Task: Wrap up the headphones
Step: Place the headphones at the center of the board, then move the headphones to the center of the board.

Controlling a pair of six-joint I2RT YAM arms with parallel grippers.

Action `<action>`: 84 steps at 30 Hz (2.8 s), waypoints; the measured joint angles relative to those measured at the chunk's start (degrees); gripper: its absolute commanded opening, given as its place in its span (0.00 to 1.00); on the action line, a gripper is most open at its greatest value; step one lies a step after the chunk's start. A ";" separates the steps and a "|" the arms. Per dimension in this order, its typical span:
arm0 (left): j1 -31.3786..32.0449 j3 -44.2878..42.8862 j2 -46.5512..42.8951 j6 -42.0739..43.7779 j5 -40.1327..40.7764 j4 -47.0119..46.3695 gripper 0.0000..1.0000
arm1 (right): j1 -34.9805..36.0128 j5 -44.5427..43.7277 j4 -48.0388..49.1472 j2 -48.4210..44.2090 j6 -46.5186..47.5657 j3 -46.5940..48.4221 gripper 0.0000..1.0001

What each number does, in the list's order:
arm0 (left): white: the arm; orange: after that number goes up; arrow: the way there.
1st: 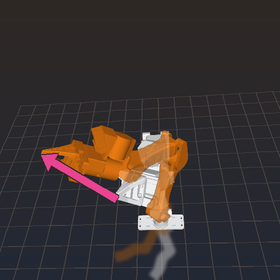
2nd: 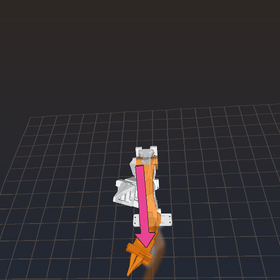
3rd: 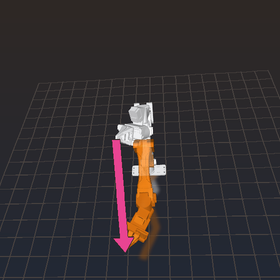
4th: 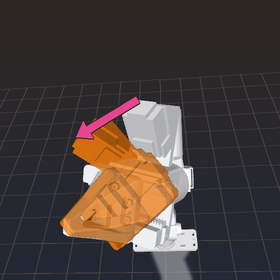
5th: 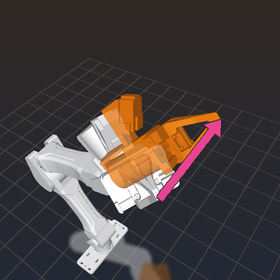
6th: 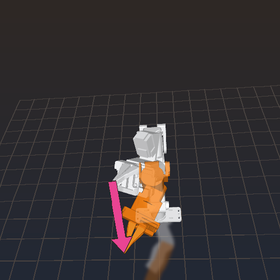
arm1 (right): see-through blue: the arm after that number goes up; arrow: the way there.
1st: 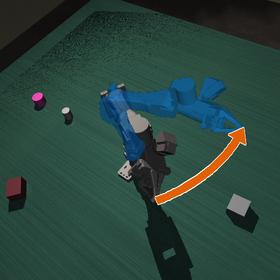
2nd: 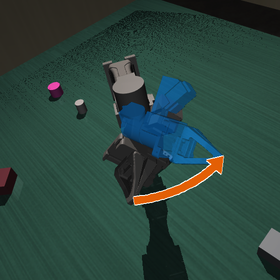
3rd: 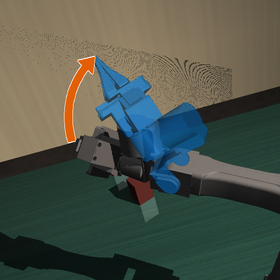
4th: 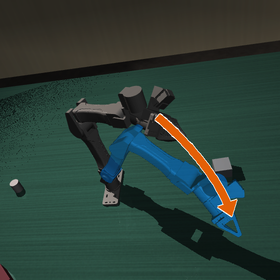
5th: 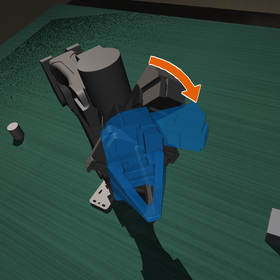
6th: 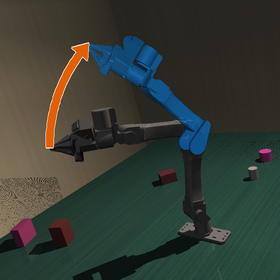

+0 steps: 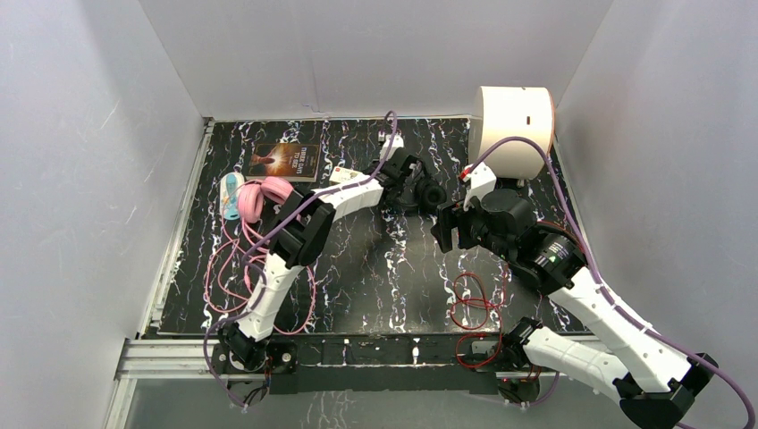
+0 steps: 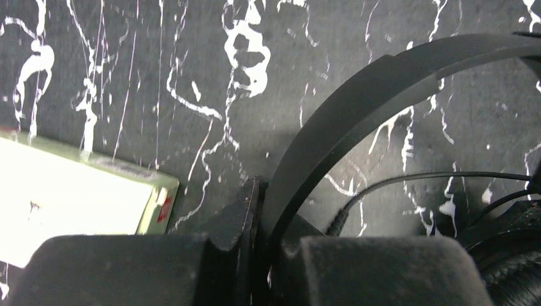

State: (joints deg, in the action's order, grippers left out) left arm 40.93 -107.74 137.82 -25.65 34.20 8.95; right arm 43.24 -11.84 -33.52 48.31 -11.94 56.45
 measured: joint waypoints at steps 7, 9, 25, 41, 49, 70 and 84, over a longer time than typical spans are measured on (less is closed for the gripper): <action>0.00 -3.89 2.80 4.66 2.82 0.00 0.48 | 0.00 0.48 -0.02 -0.55 0.68 0.26 0.85; -0.24 -3.85 2.78 5.44 2.95 -0.15 0.56 | 0.00 0.76 -0.04 -0.55 1.07 0.68 0.85; -1.57 4.31 -14.67 7.69 -11.41 11.39 0.98 | 0.00 2.43 0.09 -0.22 1.81 1.79 0.86; -23.61 32.87 -63.69 2.10 -25.29 33.18 0.98 | 0.00 5.22 0.02 -1.62 4.70 1.88 0.90; -35.17 36.74 -49.24 6.84 -38.42 37.07 0.93 | 0.00 8.26 0.09 -1.88 4.90 1.88 0.91; -20.59 34.25 -31.26 10.08 -37.57 32.85 0.36 | 0.00 10.82 0.48 0.13 4.63 1.86 0.92; 17.14 36.17 -35.23 12.15 -30.10 34.84 0.22 | 0.00 9.88 0.15 -2.62 2.82 2.01 0.93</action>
State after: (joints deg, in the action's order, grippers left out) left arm 58.06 -71.57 102.59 -13.50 4.10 43.79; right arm 43.24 -1.96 -33.36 45.69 -9.13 58.46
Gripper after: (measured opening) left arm 0.249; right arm 0.931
